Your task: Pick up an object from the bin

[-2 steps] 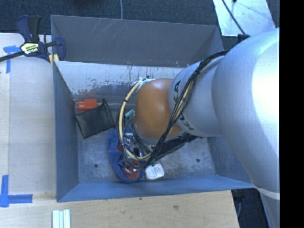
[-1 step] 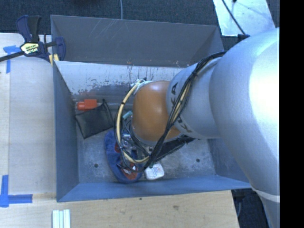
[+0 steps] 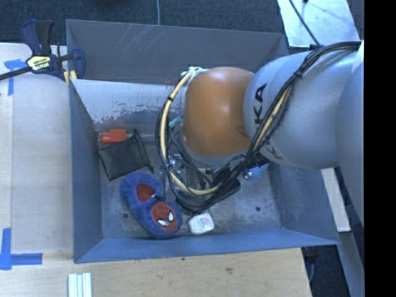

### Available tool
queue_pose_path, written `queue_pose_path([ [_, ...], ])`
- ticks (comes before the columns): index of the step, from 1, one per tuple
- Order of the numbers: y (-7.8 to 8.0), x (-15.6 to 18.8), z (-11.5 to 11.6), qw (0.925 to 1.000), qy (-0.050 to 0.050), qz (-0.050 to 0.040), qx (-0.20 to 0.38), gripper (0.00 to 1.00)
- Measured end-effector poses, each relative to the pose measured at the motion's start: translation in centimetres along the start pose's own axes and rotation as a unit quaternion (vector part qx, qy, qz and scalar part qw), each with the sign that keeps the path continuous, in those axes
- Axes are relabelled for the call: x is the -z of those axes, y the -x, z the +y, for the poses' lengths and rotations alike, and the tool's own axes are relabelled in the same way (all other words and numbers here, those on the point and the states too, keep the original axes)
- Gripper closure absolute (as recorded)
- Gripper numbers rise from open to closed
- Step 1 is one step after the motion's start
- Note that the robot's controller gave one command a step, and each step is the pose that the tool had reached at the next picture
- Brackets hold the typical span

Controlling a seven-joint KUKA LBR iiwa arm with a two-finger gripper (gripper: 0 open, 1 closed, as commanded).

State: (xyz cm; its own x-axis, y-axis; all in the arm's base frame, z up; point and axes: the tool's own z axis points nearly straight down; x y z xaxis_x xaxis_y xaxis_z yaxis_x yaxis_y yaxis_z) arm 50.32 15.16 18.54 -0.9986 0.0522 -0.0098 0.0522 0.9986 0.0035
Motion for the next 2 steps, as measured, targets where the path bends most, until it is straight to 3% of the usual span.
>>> queue_pose_path([
  [1,2.41,-7.40,5.45,1.0000,-0.001,0.0047,0.002,1.00],
  [2,2.51,-7.00,5.21,1.0000,-0.001,0.0030,0.000,0.00],
])
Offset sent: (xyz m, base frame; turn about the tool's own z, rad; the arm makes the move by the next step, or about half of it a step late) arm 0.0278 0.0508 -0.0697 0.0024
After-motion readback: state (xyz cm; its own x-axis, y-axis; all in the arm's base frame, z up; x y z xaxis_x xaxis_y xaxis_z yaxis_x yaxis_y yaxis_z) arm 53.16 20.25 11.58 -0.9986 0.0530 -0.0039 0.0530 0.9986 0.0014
